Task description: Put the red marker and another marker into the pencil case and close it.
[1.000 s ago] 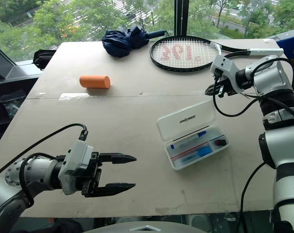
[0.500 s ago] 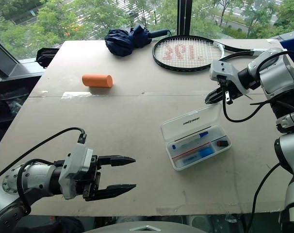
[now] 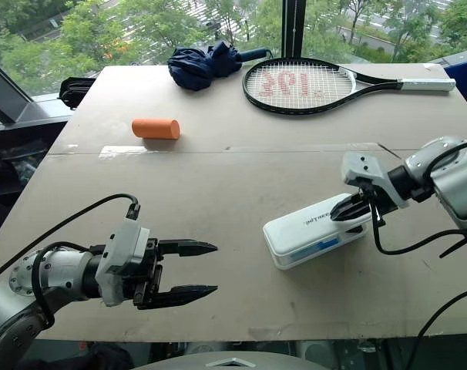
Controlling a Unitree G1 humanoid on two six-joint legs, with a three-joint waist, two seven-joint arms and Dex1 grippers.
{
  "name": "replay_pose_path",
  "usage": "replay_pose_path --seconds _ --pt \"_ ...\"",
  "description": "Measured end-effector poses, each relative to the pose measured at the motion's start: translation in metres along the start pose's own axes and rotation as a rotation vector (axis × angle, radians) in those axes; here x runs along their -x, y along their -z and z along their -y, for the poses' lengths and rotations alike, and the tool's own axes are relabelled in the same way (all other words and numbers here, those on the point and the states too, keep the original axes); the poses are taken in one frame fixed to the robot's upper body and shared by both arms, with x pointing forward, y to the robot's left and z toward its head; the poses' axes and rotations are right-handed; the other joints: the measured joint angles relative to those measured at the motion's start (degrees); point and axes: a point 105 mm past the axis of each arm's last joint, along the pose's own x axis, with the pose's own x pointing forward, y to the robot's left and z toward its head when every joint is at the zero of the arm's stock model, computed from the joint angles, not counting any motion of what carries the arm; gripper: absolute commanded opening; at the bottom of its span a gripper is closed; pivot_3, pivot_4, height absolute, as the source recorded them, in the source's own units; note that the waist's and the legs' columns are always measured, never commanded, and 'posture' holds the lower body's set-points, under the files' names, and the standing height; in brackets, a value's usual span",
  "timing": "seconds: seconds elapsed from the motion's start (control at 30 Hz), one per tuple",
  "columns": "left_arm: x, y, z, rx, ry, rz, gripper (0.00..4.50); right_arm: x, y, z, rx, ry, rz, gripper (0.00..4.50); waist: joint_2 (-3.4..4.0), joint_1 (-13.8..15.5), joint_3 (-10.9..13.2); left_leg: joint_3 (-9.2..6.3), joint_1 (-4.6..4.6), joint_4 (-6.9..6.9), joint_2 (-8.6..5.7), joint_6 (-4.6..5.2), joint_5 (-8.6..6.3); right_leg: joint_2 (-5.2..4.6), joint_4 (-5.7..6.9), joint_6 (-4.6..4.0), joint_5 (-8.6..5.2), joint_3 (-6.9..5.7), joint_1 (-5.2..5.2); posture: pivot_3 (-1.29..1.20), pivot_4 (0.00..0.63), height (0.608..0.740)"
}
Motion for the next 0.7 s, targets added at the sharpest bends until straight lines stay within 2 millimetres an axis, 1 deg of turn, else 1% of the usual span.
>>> replay_pose_path --seconds 0.07,0.13,0.23,0.33,0.4,0.43,0.47,0.5,0.53,0.57,0.63,0.7 --pt "0.0 0.002 0.001 0.012 -0.005 0.001 3.12 -0.011 0.011 -0.002 -0.013 0.021 -0.02 0.05 0.0 0.0 0.0 0.02 0.0 0.01 -0.01 0.0 0.0 -0.01 0.01 0.0 0.0 0.02 0.0 0.0 0.15 0.73" --pt "0.0 0.002 0.001 0.015 -0.011 0.002 3.12 -0.015 0.013 -0.003 0.019 0.049 -0.027 0.05 -0.03 0.0 0.0 0.01 0.1 0.01 -0.01 0.0 0.0 0.0 0.02 0.0 0.0 0.01 0.07 0.0 0.15 0.73" --pt "0.0 0.002 0.001 0.016 -0.016 0.003 3.12 -0.02 0.019 -0.005 0.051 0.087 -0.029 0.05 -0.44 0.0 -0.3 -0.1 0.31 0.0 0.03 0.0 0.0 0.05 -0.02 -0.01 -0.01 -0.08 0.27 0.0 0.15 0.73" --pt "-0.001 0.001 0.002 0.015 -0.024 0.005 3.12 -0.021 0.023 -0.006 0.057 0.13 0.007 0.05 -0.9 0.0 -0.6 -0.2 0.51 0.0 0.05 0.0 0.0 0.04 -0.12 -0.03 -0.02 -0.15 0.58 0.0 0.15 0.73" --pt "-0.003 0.0 0.006 0.022 -0.024 0.009 3.12 -0.022 0.023 -0.01 0.044 0.165 0.096 0.05 -1.05 0.1 -0.7 -0.24 0.56 -0.01 0.05 0.0 -0.01 0.02 -0.16 -0.03 -0.02 -0.15 0.68 0.0 0.15 0.73" --pt "-0.003 -0.001 0.008 0.03 -0.026 0.012 3.12 -0.023 0.022 -0.015 0.024 0.19 0.196 0.05 -1.05 0.4 -0.7 -0.3 0.49 -0.01 0.04 0.0 -0.01 -0.02 -0.17 -0.03 -0.02 -0.13 0.66 0.0 0.15 0.73" --pt "-0.002 -0.002 0.007 0.033 -0.042 0.009 3.12 -0.022 0.016 -0.022 0.012 0.218 0.329 0.05 -0.88 0.6 -0.6 -0.31 0.44 0.01 0.03 0.0 -0.01 -0.03 -0.15 -0.02 -0.01 -0.11 0.64 0.0 0.15 0.73" --pt "-0.002 -0.002 0.007 0.034 -0.045 0.008 3.12 -0.02 0.013 -0.024 0.013 0.226 0.359 0.05 -0.78 0.7 -0.5 -0.29 0.45 0.02 0.02 0.0 -0.01 -0.02 -0.14 -0.02 -0.01 -0.11 0.63 0.0 0.15 0.73" --pt "-0.002 -0.002 0.007 0.037 -0.049 0.006 3.12 -0.012 0.011 -0.028 0.021 0.263 0.413 0.54 -0.56 0.8 -0.4 -0.24 0.45 0.01 -0.02 0.0 0.0 -0.03 -0.13 -0.01 -0.01 -0.12 0.62 0.0 0.15 0.73" --pt "-0.001 -0.004 0.007 0.031 -0.059 0.005 3.12 -0.003 0.015 -0.034 0.02 0.303 0.439 0.74 -0.46 1.3 -0.4 -0.24 0.43 0.01 -0.04 0.0 -0.01 -0.04 -0.16 0.0 -0.02 -0.13 0.61 0.0 0.15 0.73" --pt "0.001 0.0 0.007 0.053 -0.07 -0.007 3.12 0.013 0.03 -0.044 -0.011 0.377 0.425 1.72 -0.5 1.5 -0.4 -0.28 0.43 0.01 -0.07 0.01 -0.01 -0.02 -0.19 0.0 -0.02 -0.18 0.64 0.0 0.15 0.73" --pt "0.006 0.004 0.007 0.076 -0.097 -0.024 3.12 0.031 0.051 -0.064 -0.082 0.461 0.414 2.67 -0.49 1.8 -0.4 -0.35 0.37 0.0 -0.07 0.01 -0.01 -0.03 -0.21 0.0 -0.03 -0.19 0.65 0.0 0.15 0.73"
